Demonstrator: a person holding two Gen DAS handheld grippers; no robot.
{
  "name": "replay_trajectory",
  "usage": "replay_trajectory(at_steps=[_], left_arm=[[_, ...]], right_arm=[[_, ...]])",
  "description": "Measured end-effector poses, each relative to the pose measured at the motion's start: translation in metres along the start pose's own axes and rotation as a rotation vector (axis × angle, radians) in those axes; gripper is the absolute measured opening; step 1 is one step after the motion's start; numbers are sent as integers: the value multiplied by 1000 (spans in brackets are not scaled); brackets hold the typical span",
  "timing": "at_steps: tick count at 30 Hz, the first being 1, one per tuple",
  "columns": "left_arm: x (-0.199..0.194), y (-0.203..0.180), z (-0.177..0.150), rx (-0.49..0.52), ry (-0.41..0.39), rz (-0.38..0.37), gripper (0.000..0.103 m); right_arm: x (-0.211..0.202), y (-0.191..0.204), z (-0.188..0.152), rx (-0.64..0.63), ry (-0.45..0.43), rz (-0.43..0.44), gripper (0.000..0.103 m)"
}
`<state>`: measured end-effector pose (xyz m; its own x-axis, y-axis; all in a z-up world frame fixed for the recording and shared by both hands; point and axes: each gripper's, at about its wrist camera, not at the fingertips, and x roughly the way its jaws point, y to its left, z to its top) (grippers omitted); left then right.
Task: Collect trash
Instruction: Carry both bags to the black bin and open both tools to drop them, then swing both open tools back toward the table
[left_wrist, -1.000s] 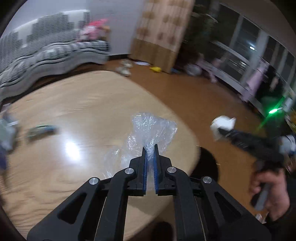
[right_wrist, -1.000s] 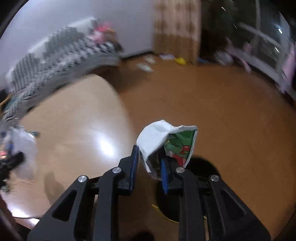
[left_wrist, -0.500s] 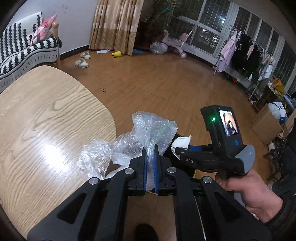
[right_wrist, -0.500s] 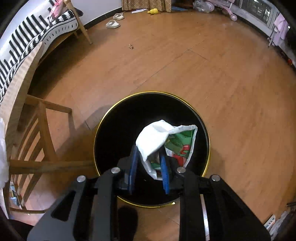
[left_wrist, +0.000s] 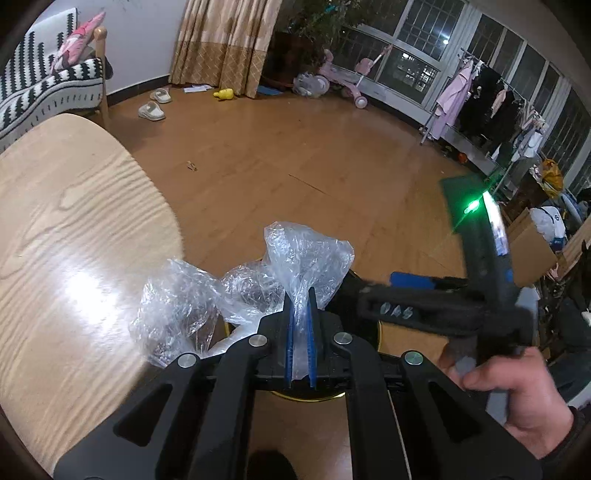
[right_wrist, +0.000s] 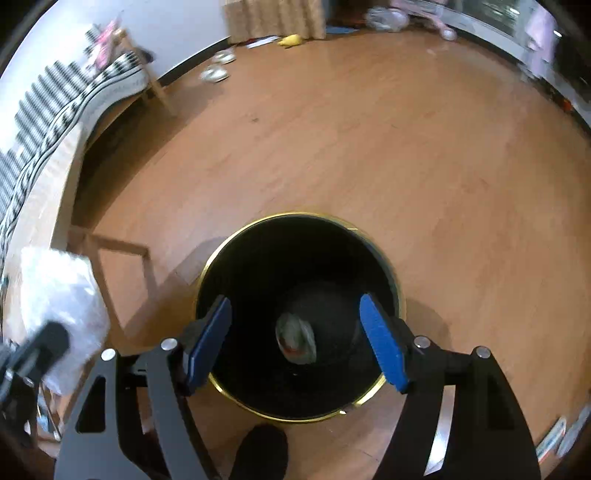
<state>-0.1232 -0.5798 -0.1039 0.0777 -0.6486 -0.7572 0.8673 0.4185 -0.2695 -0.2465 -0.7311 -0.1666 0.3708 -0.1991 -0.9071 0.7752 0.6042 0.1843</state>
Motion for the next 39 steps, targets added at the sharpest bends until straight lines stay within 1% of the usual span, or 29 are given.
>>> replay_trajectory(at_steps=[2,6,8,10,11,12,14,17,20,23,26,29,30,31,32,33,34,35,36,37,39], left_arm=[[10,-3,3,1,15,-28,5],[33,-16,10,36,49,-65,6],[41,-19,15,36,58,-83,7],[47,-20,18,28,54,-95,18],[48,-22,18,29,51,-101,35],[48,-23,19,29,45,-110,57],[46,-23,22,24,19,-117,74],[42,-24,22,31,18,-119,75],[29,-17,21,19,-1,-100,81],[5,-4,23,-19,-16,-72,86],[-32,24,20,-90,-34,-34,90],[-86,66,14,-155,-79,44,92],[-103,79,10,-164,-99,80,92],[-124,95,5,-175,-121,133,92],[-141,106,1,-184,-135,173,92],[-166,126,-6,-204,-157,234,92],[-187,143,-14,-228,-176,278,92],[-206,159,-23,-255,-190,315,92],[-228,180,-34,-291,-200,355,92],[-242,192,-40,-312,-206,376,92],[-280,223,-62,-363,-219,440,92]], right_arm=[[-11,-13,2,47,-21,-1,70],[-36,-36,3,130,-78,-18,73],[-51,-45,3,170,-113,-9,73],[-64,-51,4,200,-153,-4,73],[-71,-54,4,208,-171,-2,74],[-76,-55,5,213,-185,-2,74],[-84,-51,4,213,-207,-6,76],[-93,-45,5,207,-225,-1,76],[-101,-31,5,180,-239,2,77],[-103,-3,10,134,-244,14,79],[-106,36,14,74,-252,50,81],[-111,87,14,-9,-264,103,81],[-114,106,13,-38,-269,118,82],[-115,126,11,-72,-273,138,82],[-117,153,9,-119,-271,167,82],[-118,179,5,-164,-270,193,82],[-120,207,0,-208,-266,221,82],[-120,227,-5,-241,-260,243,82],[-121,256,-12,-287,-254,271,82],[-122,286,-20,-334,-247,297,82],[-123,330,-34,-407,-236,328,82]])
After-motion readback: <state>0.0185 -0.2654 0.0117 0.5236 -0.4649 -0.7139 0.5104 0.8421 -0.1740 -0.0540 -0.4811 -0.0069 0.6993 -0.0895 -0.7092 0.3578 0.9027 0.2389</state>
